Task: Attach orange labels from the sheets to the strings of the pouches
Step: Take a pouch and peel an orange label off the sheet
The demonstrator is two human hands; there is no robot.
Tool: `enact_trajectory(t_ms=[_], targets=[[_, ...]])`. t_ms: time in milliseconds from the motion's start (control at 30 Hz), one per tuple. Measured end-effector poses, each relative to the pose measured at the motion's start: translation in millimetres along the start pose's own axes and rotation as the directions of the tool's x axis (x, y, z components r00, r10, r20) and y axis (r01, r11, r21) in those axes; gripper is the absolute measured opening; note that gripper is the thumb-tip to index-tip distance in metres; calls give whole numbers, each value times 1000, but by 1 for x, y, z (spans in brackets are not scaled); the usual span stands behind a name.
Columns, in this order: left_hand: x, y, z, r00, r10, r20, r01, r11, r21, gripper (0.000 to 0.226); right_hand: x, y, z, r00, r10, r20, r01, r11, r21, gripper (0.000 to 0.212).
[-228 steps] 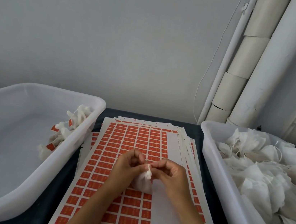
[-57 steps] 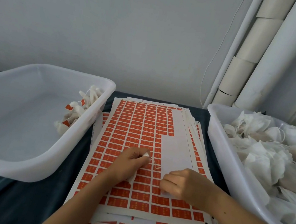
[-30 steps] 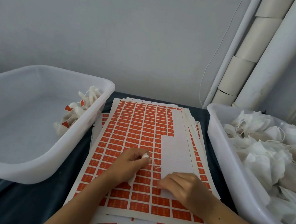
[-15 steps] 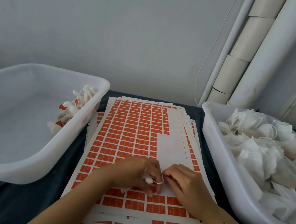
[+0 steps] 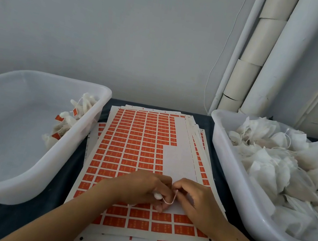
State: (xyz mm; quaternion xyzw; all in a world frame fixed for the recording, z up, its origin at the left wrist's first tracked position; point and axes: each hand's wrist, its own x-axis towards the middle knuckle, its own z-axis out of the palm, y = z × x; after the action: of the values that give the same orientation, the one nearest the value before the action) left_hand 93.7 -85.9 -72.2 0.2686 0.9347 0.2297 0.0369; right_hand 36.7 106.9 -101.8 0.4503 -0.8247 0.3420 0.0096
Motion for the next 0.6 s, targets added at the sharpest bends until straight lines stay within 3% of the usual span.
enact_trajectory(t_ms=[200,433,600], targets=[[-2,2,3,1000,30,-1,-30,999,24,17,0,-3,-2,1000,-17,10,17,999,32,8],[-8,-4,2,999,-43,-16,40,992,-118,14,0,0,-1,1000,-13,13,13,1000,19,7],[-2,-5,-4,998,-40,58,48,988,-146,17,1,0,-1,1000,-14,8,14,1000,21,9]])
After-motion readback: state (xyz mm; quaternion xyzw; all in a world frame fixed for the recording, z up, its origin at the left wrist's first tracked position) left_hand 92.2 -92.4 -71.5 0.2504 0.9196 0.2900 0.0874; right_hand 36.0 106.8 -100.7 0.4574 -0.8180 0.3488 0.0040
